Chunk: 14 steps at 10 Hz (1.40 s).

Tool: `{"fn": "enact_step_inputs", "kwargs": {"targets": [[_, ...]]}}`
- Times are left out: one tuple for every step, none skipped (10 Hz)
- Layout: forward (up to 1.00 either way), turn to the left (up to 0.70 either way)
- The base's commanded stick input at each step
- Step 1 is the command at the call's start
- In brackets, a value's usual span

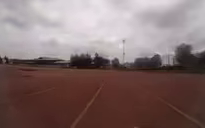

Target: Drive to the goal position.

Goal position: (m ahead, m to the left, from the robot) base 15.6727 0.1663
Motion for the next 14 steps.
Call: {"fn": "enact_step_inputs", "kwargs": {"targets": [[0.70, 0.00], [0.70, 0.00], [0.70, 0.00], [0.70, 0.00], [0.70, 0.00], [0.70, 0.00], [0.70, 0.00], [0.70, 0.00], [0.70, 0.00], [0.70, 0.00], [0.70, 0.00], [0.70, 0.00], [0.70, 0.00], [0.70, 0.00]]}}
